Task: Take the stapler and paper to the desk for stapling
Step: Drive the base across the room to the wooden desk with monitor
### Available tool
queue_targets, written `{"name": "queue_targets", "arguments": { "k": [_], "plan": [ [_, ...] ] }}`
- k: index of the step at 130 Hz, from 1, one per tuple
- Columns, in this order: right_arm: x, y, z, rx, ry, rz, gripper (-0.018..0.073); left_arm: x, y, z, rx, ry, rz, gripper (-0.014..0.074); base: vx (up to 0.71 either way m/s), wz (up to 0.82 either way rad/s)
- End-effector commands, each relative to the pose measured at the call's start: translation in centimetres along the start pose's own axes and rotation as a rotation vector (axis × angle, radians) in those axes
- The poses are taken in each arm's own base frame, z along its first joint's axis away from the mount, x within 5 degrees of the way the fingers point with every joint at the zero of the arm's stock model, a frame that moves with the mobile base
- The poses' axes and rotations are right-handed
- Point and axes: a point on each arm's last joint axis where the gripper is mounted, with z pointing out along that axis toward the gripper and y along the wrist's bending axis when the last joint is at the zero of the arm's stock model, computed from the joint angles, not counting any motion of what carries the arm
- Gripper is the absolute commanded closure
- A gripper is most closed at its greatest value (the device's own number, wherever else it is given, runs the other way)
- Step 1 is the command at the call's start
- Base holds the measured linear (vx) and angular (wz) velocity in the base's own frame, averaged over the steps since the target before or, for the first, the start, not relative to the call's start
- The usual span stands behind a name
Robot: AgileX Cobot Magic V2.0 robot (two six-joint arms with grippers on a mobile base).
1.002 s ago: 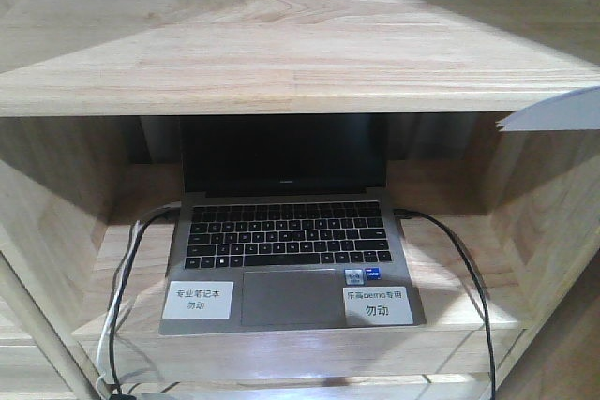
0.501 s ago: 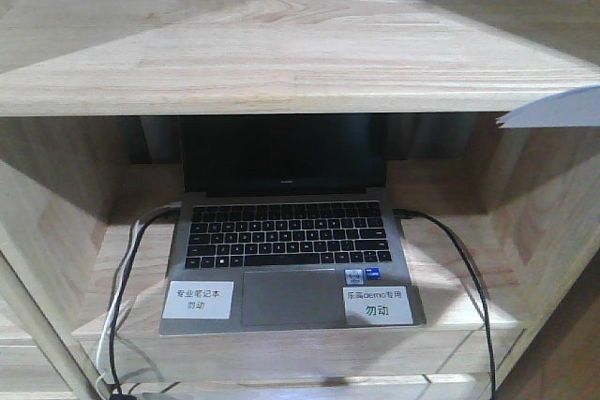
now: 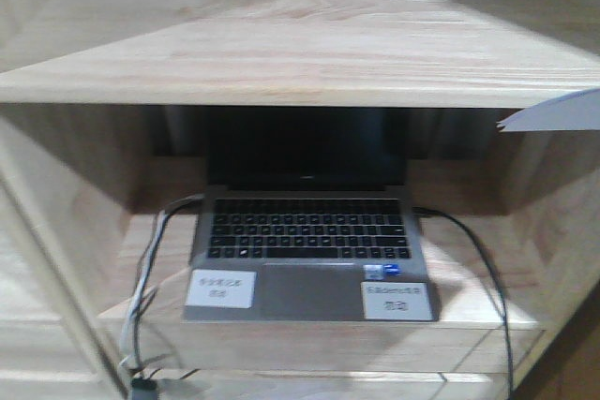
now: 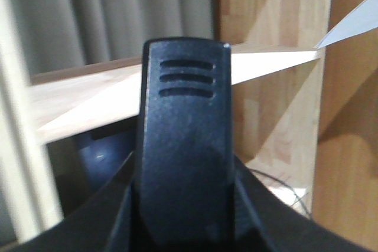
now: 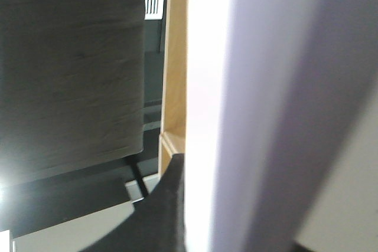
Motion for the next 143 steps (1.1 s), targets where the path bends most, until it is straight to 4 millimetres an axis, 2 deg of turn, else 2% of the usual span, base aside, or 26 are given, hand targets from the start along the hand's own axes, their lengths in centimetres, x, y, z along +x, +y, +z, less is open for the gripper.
{"name": "queue_targets", "arguments": {
  "k": [1,61,143],
  "plan": [
    [-0.40,0.73,0.57,-0.042,-0.020,-0.014,0.0565,-1.66,0.12,-0.04,-0.003,-0.122,-0.007,0.0603,-0.06,0.23],
    [-0.40,0.74,0.57,-0.043,-0.020,-0.014,0.0565,-1.66,0.12,-0.04,-0.003,-0.122,-0.007,0.0603,-0.09,0.35],
    [-0.40,0.74,0.57,-0.043,-0.020,-0.014,0.0565,-1.66,0.12,-0.04,-0.003,-0.122,-0.007,0.0603,-0.14,0.54]
  ]
}}
